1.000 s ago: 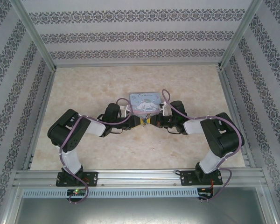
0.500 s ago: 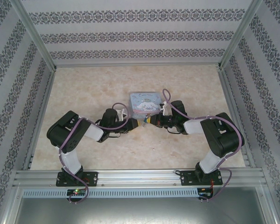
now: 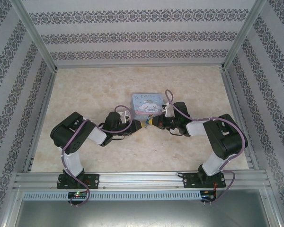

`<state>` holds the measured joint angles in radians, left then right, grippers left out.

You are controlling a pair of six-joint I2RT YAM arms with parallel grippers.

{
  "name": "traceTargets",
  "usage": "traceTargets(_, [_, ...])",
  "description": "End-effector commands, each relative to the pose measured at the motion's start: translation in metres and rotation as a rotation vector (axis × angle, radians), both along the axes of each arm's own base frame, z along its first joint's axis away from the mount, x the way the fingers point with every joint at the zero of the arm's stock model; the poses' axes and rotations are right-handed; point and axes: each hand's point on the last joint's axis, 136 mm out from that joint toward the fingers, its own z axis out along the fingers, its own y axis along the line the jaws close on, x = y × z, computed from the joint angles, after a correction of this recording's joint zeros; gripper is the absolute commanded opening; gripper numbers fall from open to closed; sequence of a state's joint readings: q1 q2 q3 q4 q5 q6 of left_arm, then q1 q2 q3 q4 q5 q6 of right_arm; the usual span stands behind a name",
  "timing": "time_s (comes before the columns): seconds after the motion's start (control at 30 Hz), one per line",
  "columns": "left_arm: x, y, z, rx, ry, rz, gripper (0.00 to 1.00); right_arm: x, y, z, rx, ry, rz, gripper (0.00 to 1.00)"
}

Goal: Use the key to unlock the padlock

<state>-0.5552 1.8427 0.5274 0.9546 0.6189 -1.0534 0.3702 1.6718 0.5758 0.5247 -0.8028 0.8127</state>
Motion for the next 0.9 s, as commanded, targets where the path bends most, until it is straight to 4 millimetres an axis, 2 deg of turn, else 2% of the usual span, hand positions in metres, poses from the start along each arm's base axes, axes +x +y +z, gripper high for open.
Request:
traceTargets(0.0, [0.009, -0.012, 0.02, -0.057, -0.072, 0.003, 0.44, 0.007, 0.005, 0.011, 0.041, -0.025, 0.014, 0.0])
traceTargets(0.43, [0.009, -0.026, 0.021, -0.074, -0.073, -0.019, 0.39, 0.006, 0.005, 0.01, 0.045, -0.024, 0.014, 0.0])
traceTargets(0.87, [0.01, -0.03, 0.018, -0.075, -0.068, -0.02, 0.33, 0.003, 0.004, 0.007, 0.044, -0.017, 0.014, 0.0])
